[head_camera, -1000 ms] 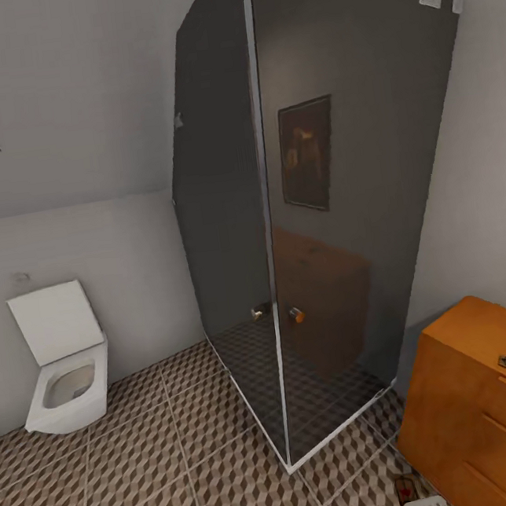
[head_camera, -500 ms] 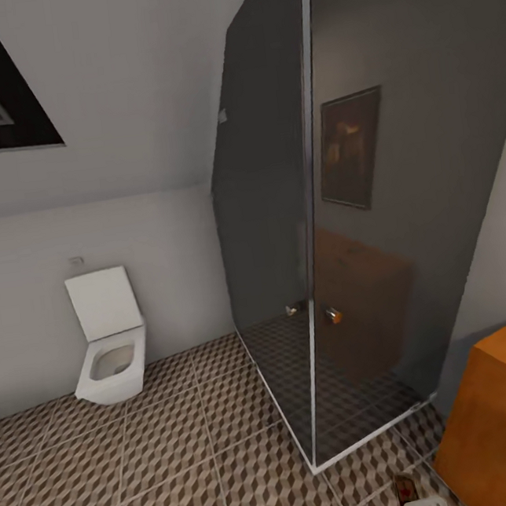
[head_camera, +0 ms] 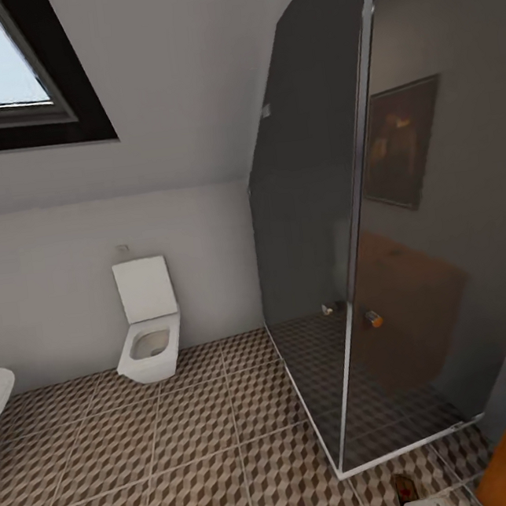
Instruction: Take the four mousetraps from the cabinet in the bathroom and place them on the bathroom floor. Make sure all four end up on the same floor surface, and ensure that at least two of them are either under or directly next to the same bathroom sink.
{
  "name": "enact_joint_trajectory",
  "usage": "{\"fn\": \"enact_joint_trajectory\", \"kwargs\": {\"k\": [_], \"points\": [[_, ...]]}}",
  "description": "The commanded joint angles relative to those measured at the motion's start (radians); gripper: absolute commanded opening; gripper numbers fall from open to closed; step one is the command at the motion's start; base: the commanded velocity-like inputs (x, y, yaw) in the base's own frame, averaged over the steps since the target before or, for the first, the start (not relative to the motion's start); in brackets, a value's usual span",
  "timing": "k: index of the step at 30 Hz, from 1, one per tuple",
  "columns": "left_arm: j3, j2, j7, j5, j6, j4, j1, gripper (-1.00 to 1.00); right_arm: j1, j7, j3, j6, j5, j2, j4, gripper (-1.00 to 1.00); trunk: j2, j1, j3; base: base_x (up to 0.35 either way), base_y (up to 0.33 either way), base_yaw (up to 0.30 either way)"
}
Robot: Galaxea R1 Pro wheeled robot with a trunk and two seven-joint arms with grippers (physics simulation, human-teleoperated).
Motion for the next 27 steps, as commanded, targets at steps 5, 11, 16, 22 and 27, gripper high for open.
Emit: {"fn": "enact_joint_trajectory", "kwargs": {"k": [5, 11, 16, 22, 27], "points": [[-0.009, -0.001, 0.009, 0.001, 0.001, 0.000, 0.000, -1.00, -0.001, 0.001, 0.009, -0.006, -0.010, 0.000, 0.003, -1.00, -0.001, 0.000, -0.001, 0.000, 0.000, 0.300], [-0.009, -0.002, 0.009, 0.001, 0.001, 0.000, 0.000, -1.00, -0.001, 0.001, 0.009, -0.006, -0.010, 0.000, 0.003, -1.00, -0.001, 0.000, -0.001, 0.000, 0.000, 0.300], [-0.009, -0.002, 0.009, 0.001, 0.002, 0.000, 0.000, -1.00, -0.001, 0.001, 0.009, -0.006, -0.010, 0.000, 0.003, -1.00, -0.001, 0.000, -0.001, 0.000, 0.000, 0.300], [-0.009, -0.002, 0.009, 0.001, 0.002, 0.000, 0.000, -1.00, -0.001, 0.001, 0.009, -0.006, -0.010, 0.000, 0.003, -1.00, -0.001, 0.000, -0.001, 0.000, 0.000, 0.300], [-0.009, -0.003, 0.009, 0.001, 0.002, 0.000, 0.000, -1.00, -0.001, 0.001, 0.009, -0.006, -0.010, 0.000, 0.003, -1.00, -0.001, 0.000, -0.001, 0.000, 0.000, 0.300]]}}
